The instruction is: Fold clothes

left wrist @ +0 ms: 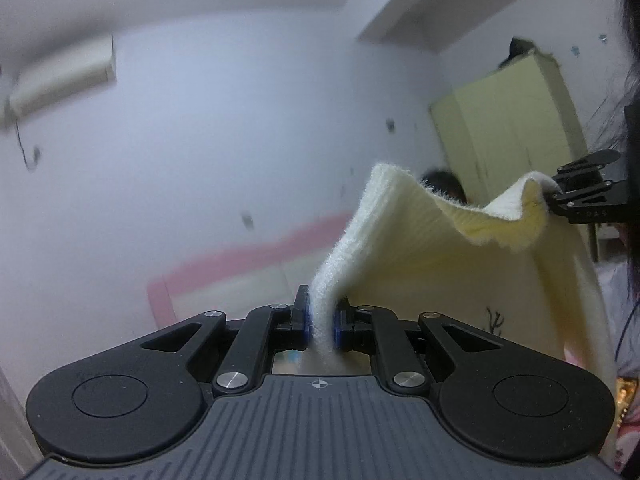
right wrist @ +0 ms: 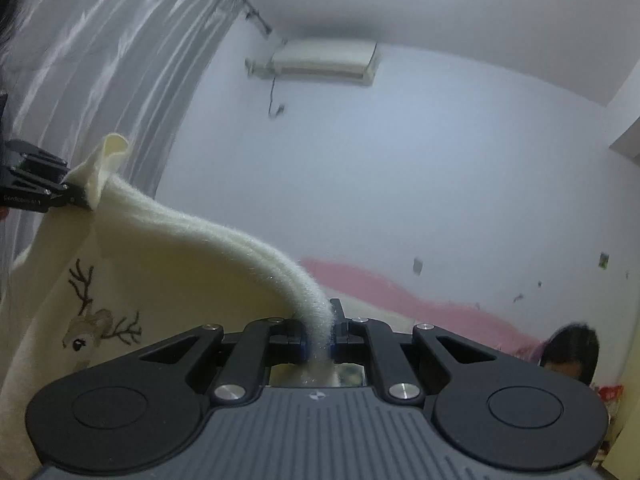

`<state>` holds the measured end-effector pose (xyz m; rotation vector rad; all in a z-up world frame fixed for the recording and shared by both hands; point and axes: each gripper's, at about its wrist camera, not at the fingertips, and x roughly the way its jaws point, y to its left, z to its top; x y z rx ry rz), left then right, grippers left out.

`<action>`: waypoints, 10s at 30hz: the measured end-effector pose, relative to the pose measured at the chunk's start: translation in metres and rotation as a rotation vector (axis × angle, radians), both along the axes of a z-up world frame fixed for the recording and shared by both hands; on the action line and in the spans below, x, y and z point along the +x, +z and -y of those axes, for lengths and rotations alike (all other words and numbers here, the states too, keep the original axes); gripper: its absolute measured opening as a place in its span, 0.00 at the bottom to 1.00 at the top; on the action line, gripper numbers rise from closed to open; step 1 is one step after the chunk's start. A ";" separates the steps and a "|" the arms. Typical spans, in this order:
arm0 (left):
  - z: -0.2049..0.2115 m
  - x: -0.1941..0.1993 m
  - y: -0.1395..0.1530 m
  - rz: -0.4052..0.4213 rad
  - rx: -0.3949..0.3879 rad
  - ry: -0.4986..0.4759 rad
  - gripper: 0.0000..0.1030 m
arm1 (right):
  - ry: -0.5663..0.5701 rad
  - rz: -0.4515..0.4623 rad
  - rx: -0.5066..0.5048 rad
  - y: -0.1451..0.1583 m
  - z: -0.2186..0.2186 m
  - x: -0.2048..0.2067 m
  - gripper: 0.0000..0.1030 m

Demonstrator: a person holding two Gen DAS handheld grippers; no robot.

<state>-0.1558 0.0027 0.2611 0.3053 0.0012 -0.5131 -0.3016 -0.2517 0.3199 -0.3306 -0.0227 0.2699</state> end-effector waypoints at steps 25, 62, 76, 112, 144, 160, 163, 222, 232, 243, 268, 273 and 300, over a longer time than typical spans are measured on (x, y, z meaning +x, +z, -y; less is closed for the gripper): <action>-0.008 0.455 -0.337 -0.724 0.095 0.283 0.10 | -0.181 -0.698 -0.094 -0.386 -0.039 0.501 0.10; -0.181 0.279 -0.186 -0.792 -0.439 0.212 0.72 | 0.097 -0.749 0.271 -0.287 0.000 0.422 0.68; -0.134 0.060 -0.325 -1.001 0.011 0.318 0.68 | 0.455 -1.239 0.277 -0.331 -0.132 0.270 0.48; -0.248 0.084 -0.200 -0.727 -0.111 0.666 0.03 | 0.442 -1.312 0.108 -0.395 -0.167 0.254 0.46; -0.292 0.195 -0.230 -0.820 -0.026 0.838 0.32 | -0.041 -1.143 0.127 -0.378 0.028 0.152 0.55; -0.018 0.102 -0.367 -1.005 0.015 0.127 0.44 | 0.200 -1.009 -0.279 -0.424 -0.028 0.057 0.61; -0.004 0.096 -0.385 -0.992 0.072 0.149 0.44 | 0.203 -1.020 -0.315 -0.440 -0.037 0.058 0.66; -0.090 0.084 -0.396 -1.205 -0.345 0.318 0.53 | -0.051 -1.296 0.528 -0.389 0.075 0.134 0.45; -0.077 0.087 -0.409 -1.204 -0.285 0.262 0.53 | -0.069 -1.401 0.601 -0.440 0.063 0.113 0.40; -0.079 0.080 -0.414 -1.221 -0.293 0.291 0.53 | -0.130 -1.377 0.615 -0.448 0.056 0.106 0.37; -0.068 0.080 -0.414 -1.205 -0.273 0.310 0.53 | 0.007 -1.302 0.718 -0.438 0.049 0.097 0.12; -0.077 0.083 -0.404 -1.177 -0.309 0.315 0.56 | 0.010 -1.133 0.799 -0.394 0.081 0.096 0.10; 0.000 0.110 -0.420 -1.178 -0.164 0.209 0.20 | -0.368 -0.851 0.560 -0.339 0.152 0.101 0.05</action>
